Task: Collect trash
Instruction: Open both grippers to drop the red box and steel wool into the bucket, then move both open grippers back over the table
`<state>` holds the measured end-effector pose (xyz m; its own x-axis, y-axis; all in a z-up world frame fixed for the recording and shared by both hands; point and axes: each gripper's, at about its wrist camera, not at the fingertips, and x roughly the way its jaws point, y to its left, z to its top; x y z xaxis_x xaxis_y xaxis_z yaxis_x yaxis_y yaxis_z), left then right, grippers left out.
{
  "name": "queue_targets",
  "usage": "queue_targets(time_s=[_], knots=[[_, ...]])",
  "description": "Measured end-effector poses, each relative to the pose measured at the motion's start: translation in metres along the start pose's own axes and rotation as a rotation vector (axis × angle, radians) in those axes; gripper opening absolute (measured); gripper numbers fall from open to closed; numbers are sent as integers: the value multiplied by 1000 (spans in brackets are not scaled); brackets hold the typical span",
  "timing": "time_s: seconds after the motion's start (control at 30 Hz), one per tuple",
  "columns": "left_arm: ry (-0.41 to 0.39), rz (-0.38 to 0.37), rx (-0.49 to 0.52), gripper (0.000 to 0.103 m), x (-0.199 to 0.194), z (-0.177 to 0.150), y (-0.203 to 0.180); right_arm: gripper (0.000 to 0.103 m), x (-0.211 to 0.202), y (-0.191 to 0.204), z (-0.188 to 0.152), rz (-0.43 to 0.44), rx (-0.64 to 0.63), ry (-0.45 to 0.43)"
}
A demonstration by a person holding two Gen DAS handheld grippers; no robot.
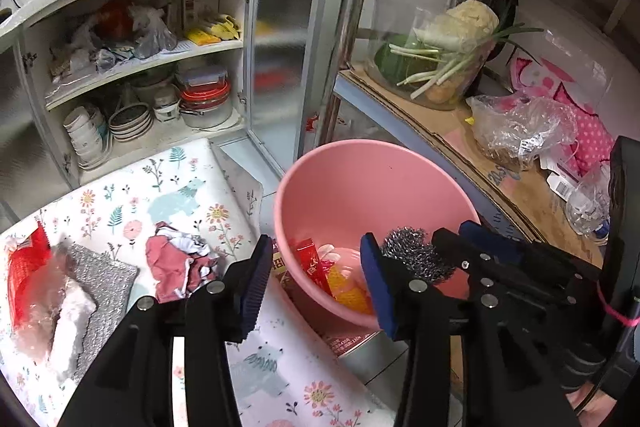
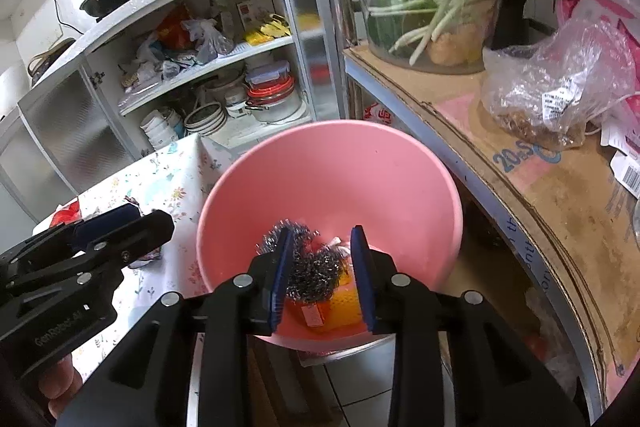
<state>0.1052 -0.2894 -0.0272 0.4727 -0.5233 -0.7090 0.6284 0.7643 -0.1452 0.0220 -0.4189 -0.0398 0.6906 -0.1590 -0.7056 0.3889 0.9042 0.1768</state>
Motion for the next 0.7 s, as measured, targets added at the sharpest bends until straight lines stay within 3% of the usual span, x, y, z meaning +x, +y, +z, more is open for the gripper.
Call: queue_targets(time_s=[0.23,0.7], knots=[[-15,15,-19,46,-15,-4,11,38,0,5,8,-53,-65,-26],[-34,108,-38,46,-44,-19,36,38,-16,36,4,43,-67,-38]])
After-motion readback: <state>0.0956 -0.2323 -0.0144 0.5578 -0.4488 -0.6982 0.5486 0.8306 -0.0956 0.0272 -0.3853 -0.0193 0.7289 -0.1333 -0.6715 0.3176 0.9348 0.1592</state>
